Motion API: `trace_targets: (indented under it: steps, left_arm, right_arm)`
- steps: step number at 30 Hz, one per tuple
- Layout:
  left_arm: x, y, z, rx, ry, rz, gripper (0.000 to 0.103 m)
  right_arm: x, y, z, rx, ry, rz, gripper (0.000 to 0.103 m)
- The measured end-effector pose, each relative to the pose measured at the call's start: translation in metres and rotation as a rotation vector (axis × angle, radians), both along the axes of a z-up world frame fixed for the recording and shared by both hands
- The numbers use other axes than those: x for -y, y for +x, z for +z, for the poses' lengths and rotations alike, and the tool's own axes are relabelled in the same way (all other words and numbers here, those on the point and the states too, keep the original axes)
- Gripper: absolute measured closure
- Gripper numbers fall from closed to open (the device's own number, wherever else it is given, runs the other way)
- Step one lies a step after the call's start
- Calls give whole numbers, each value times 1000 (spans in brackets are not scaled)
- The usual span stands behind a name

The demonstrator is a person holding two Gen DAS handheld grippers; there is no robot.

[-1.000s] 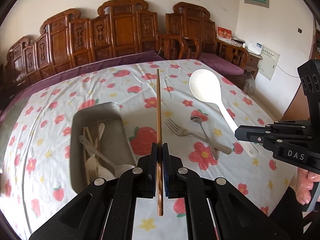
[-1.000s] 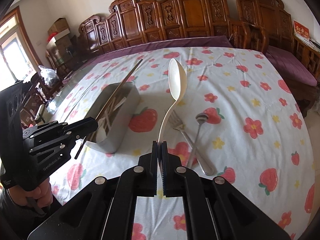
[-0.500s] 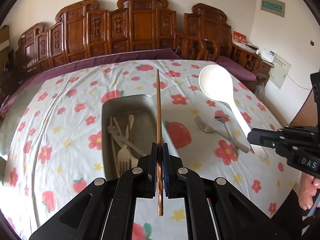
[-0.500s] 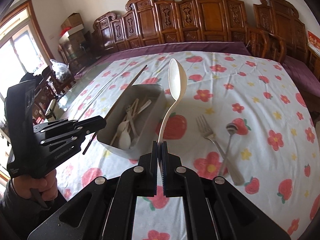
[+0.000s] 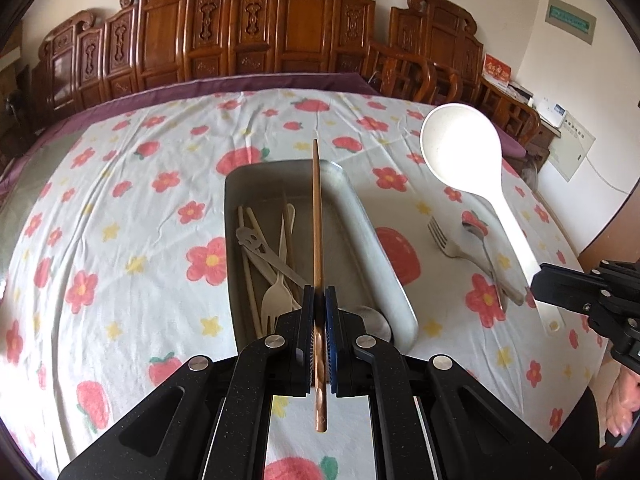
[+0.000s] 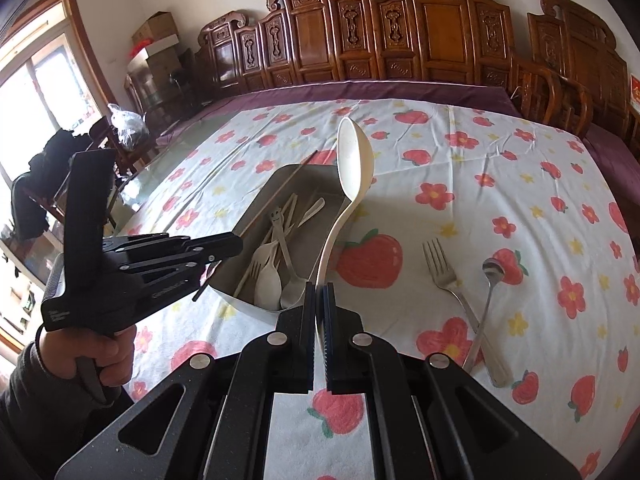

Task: Organize utensils
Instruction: 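Carry the chopstick and ladle over the tray and release the chopstick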

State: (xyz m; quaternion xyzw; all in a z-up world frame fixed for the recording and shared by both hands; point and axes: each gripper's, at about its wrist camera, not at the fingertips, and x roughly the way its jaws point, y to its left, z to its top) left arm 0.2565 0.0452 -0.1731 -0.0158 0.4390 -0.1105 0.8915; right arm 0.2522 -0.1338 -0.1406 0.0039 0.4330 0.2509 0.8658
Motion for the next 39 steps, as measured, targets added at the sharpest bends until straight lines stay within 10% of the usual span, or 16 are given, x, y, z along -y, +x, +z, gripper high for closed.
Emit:
trace_targets:
  steps: [39]
  left_arm:
    - [-30, 31, 1, -5, -11, 51, 98]
  right_arm:
    - [-50, 34, -23, -45, -39, 38, 99]
